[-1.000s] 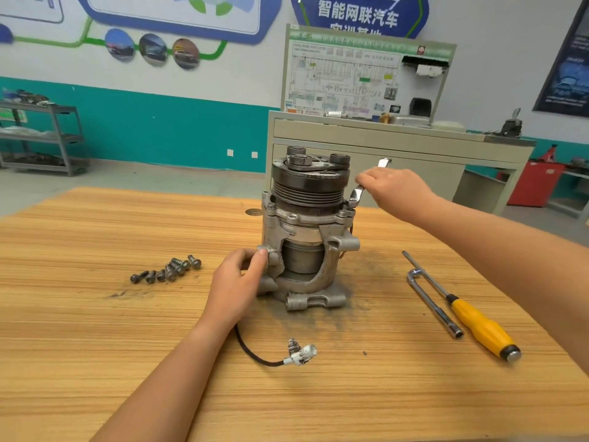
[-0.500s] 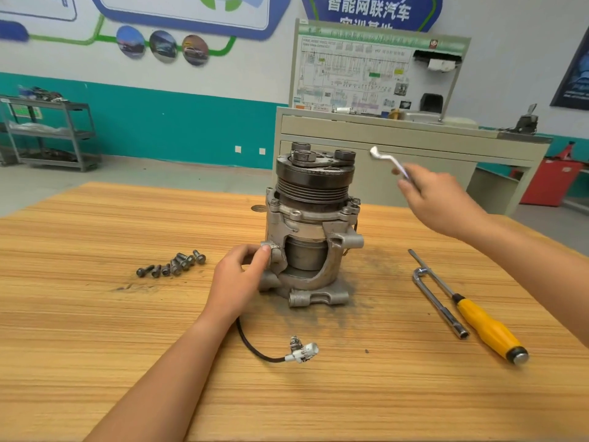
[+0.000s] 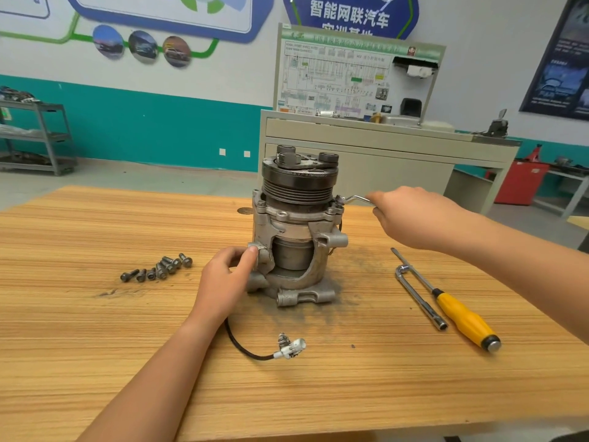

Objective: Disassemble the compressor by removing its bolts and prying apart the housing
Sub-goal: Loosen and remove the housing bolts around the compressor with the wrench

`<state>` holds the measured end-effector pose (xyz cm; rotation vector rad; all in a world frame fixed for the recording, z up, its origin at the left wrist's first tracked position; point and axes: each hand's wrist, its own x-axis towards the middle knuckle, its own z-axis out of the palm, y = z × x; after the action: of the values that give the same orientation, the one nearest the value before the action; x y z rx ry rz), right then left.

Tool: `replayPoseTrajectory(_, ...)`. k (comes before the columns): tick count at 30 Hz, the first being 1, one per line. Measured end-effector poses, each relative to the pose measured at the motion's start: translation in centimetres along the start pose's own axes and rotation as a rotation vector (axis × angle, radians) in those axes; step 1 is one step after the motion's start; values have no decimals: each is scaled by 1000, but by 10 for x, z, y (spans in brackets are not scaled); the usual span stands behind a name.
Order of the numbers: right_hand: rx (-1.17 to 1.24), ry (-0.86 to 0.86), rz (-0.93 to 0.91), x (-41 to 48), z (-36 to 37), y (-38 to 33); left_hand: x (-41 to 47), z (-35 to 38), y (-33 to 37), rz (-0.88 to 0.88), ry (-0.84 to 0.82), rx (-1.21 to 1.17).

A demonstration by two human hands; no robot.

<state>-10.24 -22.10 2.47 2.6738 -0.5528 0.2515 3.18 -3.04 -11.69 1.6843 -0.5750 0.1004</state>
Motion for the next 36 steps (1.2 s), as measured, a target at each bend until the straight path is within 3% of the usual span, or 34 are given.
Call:
replayPoseTrajectory(6, -476, -9, -126, -8, -19, -27, 0, 0, 0, -6, 3, 4)
replayPoseTrajectory(9, -550, -18, -205, -3, -26, -21, 1, 0, 0, -12, -4, 1)
replayPoseTrajectory(20, -478, -17, -264, 36, -8, 22, 5, 1, -3, 6, 10, 14)
replayPoseTrajectory(28, -107, 390, -362, 85, 38, 16, 7, 0, -3, 12, 10, 2)
replayPoseTrajectory(31, -71, 404, -365, 93, 41, 10, 6, -1, -1, 13, 5, 11)
replayPoseTrajectory(33, -33, 430, -306, 89, 42, 12, 6, -1, -1, 21, 2, 20)
replayPoseTrajectory(36, 216, 571, -125, 66, 38, 13, 6, -1, -2, 23, 2, 15)
